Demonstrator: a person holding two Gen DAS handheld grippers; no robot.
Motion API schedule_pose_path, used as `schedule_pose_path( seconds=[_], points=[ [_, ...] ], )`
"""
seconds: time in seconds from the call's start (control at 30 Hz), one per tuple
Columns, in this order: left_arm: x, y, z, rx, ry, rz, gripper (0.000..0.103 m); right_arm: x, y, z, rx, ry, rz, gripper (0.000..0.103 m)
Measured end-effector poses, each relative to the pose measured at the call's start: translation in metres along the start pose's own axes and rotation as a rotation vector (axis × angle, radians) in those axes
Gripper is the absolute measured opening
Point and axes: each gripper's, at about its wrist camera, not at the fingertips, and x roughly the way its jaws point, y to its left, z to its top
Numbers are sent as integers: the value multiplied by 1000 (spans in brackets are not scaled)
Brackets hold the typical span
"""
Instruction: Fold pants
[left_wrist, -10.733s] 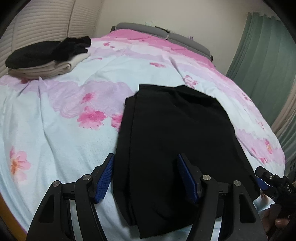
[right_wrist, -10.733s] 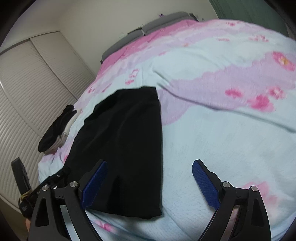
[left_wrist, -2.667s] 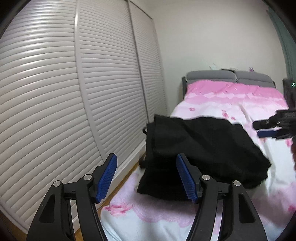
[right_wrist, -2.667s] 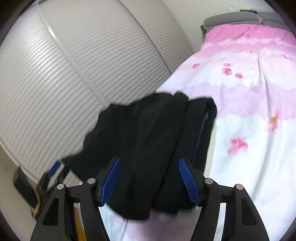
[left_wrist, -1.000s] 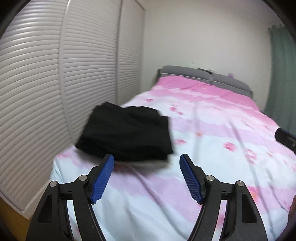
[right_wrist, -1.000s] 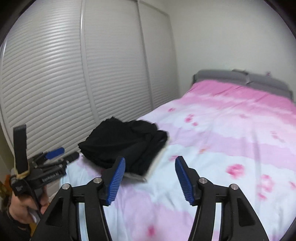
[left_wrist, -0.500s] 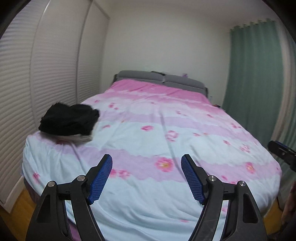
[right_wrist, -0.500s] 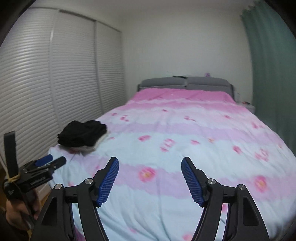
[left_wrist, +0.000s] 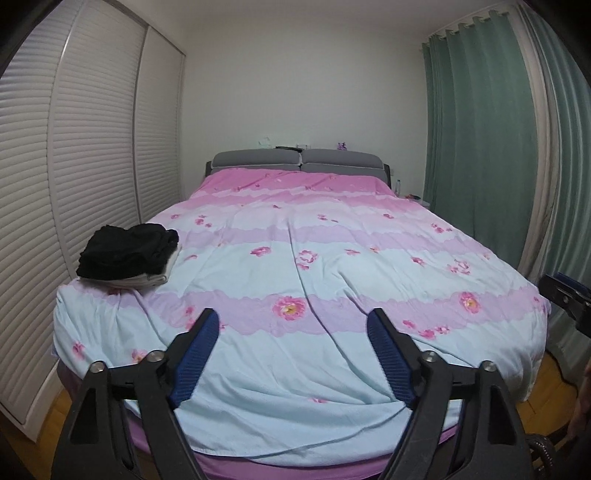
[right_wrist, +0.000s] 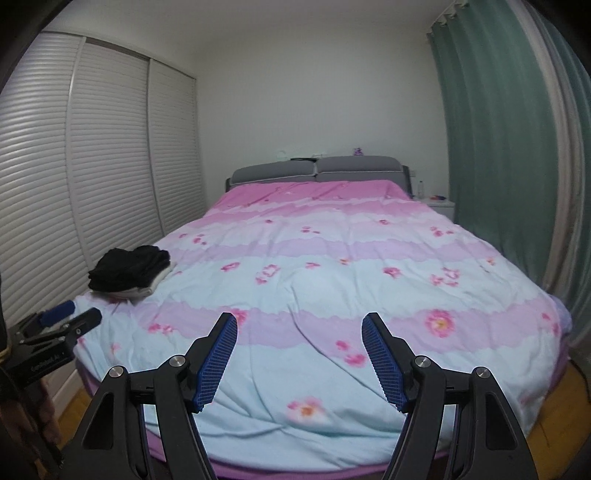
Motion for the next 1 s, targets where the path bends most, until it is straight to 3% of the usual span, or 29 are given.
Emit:
schedule_pose_path(
  seconds=[0.13,0.2,0.3,1.0],
  points=[
    [-4,-3,-3,-9,-18,28,95,-18,-6,-10,12,-10,-37,72],
    [-5,-6,-5,-7,-27,46,103,-24,-6,-14,6,-16,-44,82],
    [-4,-9,-9,-1,-21,50,103,-33,1,-17,-32,-53,-86,90],
    [3,-5,-11,-2,0,65,103,-36,3,-17,-42,-59,-115,90]
  ],
)
